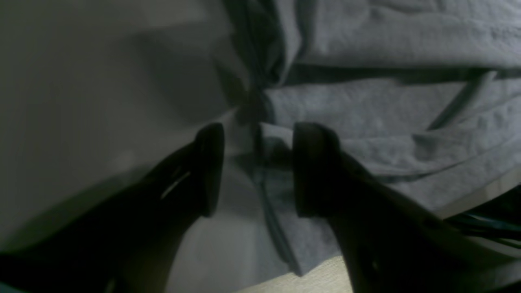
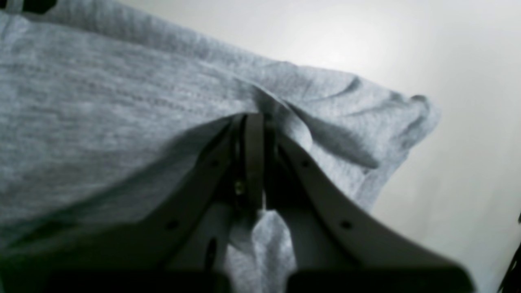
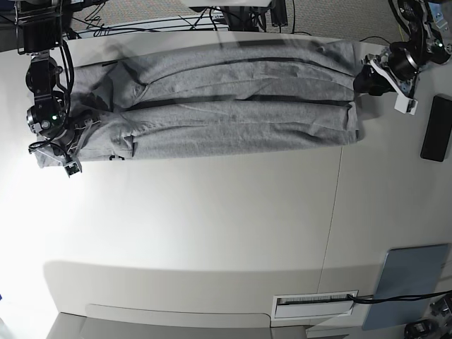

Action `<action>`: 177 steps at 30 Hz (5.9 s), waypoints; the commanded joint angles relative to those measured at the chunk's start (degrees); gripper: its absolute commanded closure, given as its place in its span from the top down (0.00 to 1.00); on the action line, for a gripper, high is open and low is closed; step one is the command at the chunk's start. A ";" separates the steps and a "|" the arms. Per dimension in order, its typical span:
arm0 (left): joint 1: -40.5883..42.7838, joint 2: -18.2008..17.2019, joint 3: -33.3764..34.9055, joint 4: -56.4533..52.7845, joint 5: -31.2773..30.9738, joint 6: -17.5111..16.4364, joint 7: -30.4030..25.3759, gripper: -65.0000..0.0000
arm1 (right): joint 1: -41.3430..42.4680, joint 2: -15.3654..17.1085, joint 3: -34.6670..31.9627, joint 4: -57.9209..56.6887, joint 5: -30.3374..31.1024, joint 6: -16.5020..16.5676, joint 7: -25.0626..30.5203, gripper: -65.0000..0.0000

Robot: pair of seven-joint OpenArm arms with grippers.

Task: Fold the T-shirt properly
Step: 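Hold the strip ends with both grippers and pull them taut, then carry the strip end with the left gripper toward the right gripper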

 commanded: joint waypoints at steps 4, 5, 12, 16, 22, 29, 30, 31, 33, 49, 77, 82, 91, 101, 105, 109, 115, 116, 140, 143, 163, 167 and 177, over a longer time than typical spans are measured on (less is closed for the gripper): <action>0.00 0.17 -0.42 0.63 0.50 -0.15 -1.01 0.44 | 0.46 0.98 0.22 0.28 0.00 0.07 -1.14 0.00; 0.00 0.17 -0.42 0.44 0.46 -0.13 -0.98 0.43 | 0.46 0.98 0.22 0.28 0.02 0.07 -1.14 0.00; -0.02 0.11 -0.42 0.17 -2.80 -0.35 -3.85 0.00 | 0.46 0.98 0.22 0.28 0.02 0.07 -1.31 0.00; -0.24 -0.20 -0.48 0.24 -3.06 -0.35 -7.06 0.00 | 0.46 0.98 0.22 0.28 0.00 0.07 -1.33 0.00; -1.66 -0.15 -0.48 0.22 -5.64 -0.42 -7.04 0.00 | 0.46 0.98 0.22 0.28 0.00 0.07 -1.29 0.00; -1.90 0.85 -0.48 0.04 -5.38 -0.39 -8.22 0.00 | 0.46 0.98 0.22 0.28 0.00 0.07 -1.38 0.00; -1.88 1.33 -0.46 0.02 -5.35 -0.39 -8.22 0.00 | 0.46 0.98 0.22 0.28 0.00 0.07 -1.38 0.00; -1.90 1.97 -0.46 0.00 -5.35 -0.39 -8.33 0.00 | 0.46 0.98 0.22 0.28 0.00 0.07 -1.36 0.00; -1.95 3.08 -0.44 -0.04 -5.31 -0.39 -8.48 0.04 | 0.46 0.98 0.22 0.28 0.00 0.07 -1.36 0.00; -3.39 4.28 -0.42 -6.23 0.90 -0.35 -11.43 0.45 | 0.46 0.98 0.22 0.28 0.00 0.07 -1.36 0.00; -6.67 7.74 -0.42 -16.09 -9.40 -5.78 -13.09 0.00 | 0.46 0.98 0.22 0.28 0.00 0.07 -2.01 0.00; -6.69 7.72 -0.44 -16.09 -9.42 -5.78 -14.58 0.00 | 0.46 1.05 0.22 1.25 -0.02 0.20 -2.01 0.00; -6.69 7.74 -0.44 -16.06 -9.53 -5.78 -14.56 0.00 | 0.46 2.73 0.22 11.91 -0.02 0.02 -3.85 0.00; -7.04 7.67 -5.09 -16.06 -10.69 -5.78 -16.06 0.00 | 0.44 2.71 0.22 15.98 0.00 0.00 -6.69 0.00; -7.19 6.75 -6.38 -16.02 -10.73 -5.78 -16.00 0.00 | 0.44 2.73 0.22 15.98 0.00 0.02 -6.69 0.00; -7.28 6.34 -6.38 -15.82 -10.71 -5.78 -15.34 0.00 | 0.44 2.71 0.22 15.98 0.02 0.02 -6.71 0.00; -7.48 6.64 -6.36 -15.82 -10.71 -5.78 -12.79 0.11 | 0.44 2.71 0.22 15.98 0.02 0.02 -6.69 0.00; -7.48 6.69 -6.36 -15.85 -10.71 -5.78 -12.81 0.20 | 0.44 2.71 0.22 15.98 0.02 0.02 -6.69 0.00; -11.54 9.51 -6.10 -18.60 -7.91 -3.08 -15.80 0.00 | 0.44 2.69 0.22 15.98 0.00 0.04 -7.82 0.00; -11.21 9.49 -6.10 -18.58 -9.46 -4.24 -15.76 0.00 | 0.44 2.71 0.22 15.98 0.00 0.04 -8.24 0.00; -5.40 17.73 3.32 -1.33 -25.81 -5.78 -5.33 0.00 | 0.44 2.75 0.22 15.96 -11.21 -2.67 -8.85 0.00; -5.70 20.15 12.74 1.55 -18.10 -3.37 -9.46 0.00 | 0.28 3.23 0.22 15.96 -15.17 -4.37 -11.17 0.00; -11.56 26.01 31.06 2.16 -3.67 5.01 -14.88 0.00 | -6.29 11.28 0.46 15.96 -15.67 -10.25 -8.83 0.00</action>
